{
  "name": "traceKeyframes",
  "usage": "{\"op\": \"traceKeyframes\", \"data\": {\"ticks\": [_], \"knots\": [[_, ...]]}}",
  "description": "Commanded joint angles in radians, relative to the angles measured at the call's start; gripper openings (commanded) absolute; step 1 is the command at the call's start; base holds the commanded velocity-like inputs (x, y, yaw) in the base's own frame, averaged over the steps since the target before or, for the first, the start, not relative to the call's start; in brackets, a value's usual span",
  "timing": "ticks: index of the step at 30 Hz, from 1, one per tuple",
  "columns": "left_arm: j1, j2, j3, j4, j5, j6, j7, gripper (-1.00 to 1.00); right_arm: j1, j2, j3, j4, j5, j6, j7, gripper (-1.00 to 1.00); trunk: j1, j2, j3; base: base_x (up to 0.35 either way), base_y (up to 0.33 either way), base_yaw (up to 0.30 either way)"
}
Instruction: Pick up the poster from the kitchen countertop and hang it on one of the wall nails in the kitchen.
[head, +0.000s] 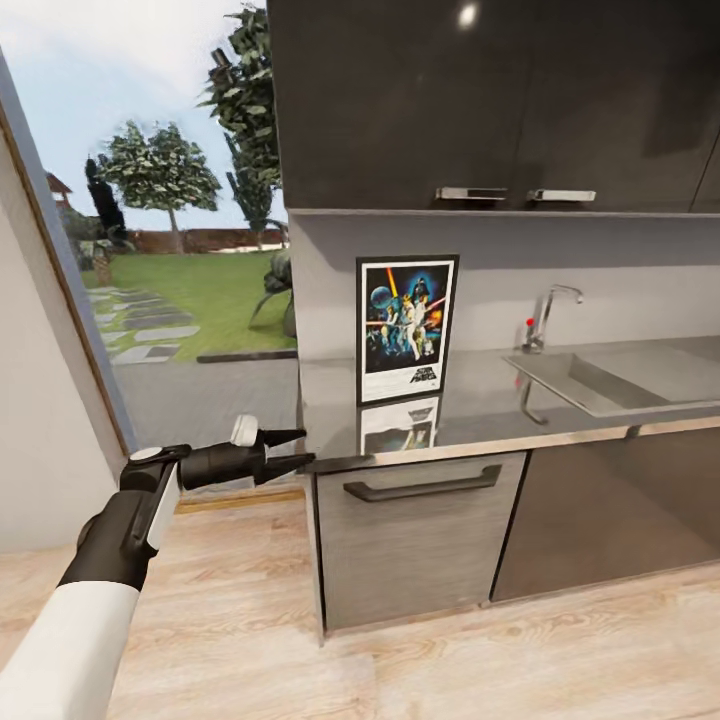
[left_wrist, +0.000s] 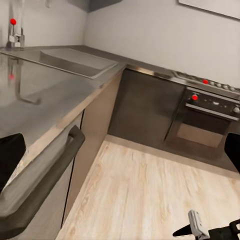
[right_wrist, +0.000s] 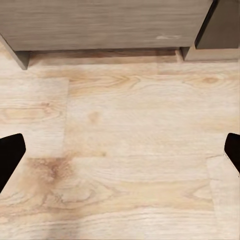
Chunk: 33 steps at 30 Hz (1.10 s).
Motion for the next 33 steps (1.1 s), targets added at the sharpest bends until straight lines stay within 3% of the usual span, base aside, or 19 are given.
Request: {"op": "traceKeyframes", "data": {"ticks": [1, 7, 8, 11, 19, 22, 25, 29, 32, 33], "knots": [[-0.001, 0.0, 0.0, 0.0, 0.002, 0.011, -0.002, 1.0, -0.001, 0.0, -0.004, 0.001, 0.001, -0.003, 0.007, 1.0, 0.0, 0.0, -0.001, 0.307, -0.101, 0.0], [-0.002, -0.004, -0.007, -0.006, 0.002, 0.015, 0.011, 1.0, -0.001, 0.001, -0.001, 0.002, 0.001, -0.003, 0.007, 1.0, 0.0, 0.0, -0.001, 0.314, -0.11, 0.0], [-0.004, -0.006, -0.008, -0.008, 0.005, 0.018, 0.067, 1.0, -0.001, 0.001, 0.0, 0.006, 0.002, -0.003, 0.007, 1.0, 0.0, 0.0, -0.001, 0.134, -0.048, 0.0], [-0.021, -0.008, -0.01, -0.013, 0.007, 0.02, 0.102, 1.0, -0.001, 0.001, 0.002, 0.014, 0.002, -0.003, 0.007, 1.0, 0.0, 0.0, -0.001, 0.066, -0.024, 0.0], [-0.211, -0.035, -0.012, 0.169, 0.004, 0.018, 0.131, 1.0, -0.001, 0.002, 0.002, 0.017, 0.002, -0.003, 0.007, 1.0, 0.0, 0.0, -0.001, 0.013, -0.005, 0.0], [-0.291, -0.038, -0.013, 0.284, -0.004, 0.014, 0.134, 1.0, -0.001, 0.002, 0.002, 0.018, 0.003, -0.003, 0.007, 1.0, 0.0, 0.0, -0.001, 0.001, 0.0, 0.0], [-0.329, -0.042, -0.013, 0.356, -0.032, 0.01, 0.135, 1.0, -0.001, 0.002, 0.002, 0.018, 0.003, -0.003, 0.007, 1.0, 0.0, 0.0, -0.001, 0.0, 0.0, 0.0], [-0.346, -0.056, -0.013, 0.391, -0.066, -0.014, 0.135, 1.0, -0.001, 0.002, 0.002, 0.018, 0.002, -0.003, 0.007, 1.0, 0.0, 0.0, -0.001, 0.0, 0.0, 0.0], [-0.353, -0.064, -0.013, 0.407, -0.103, -0.05, 0.134, 1.0, -0.001, 0.002, 0.003, 0.018, 0.002, -0.003, 0.007, 1.0, 0.0, 0.0, -0.001, 0.0, 0.0, 0.0], [-0.356, -0.065, -0.012, 0.413, -0.131, -0.064, 0.134, 1.0, -0.001, 0.002, 0.003, 0.018, 0.002, -0.004, 0.007, 1.0, 0.0, 0.0, -0.001, 0.0, 0.0, 0.0]]}}
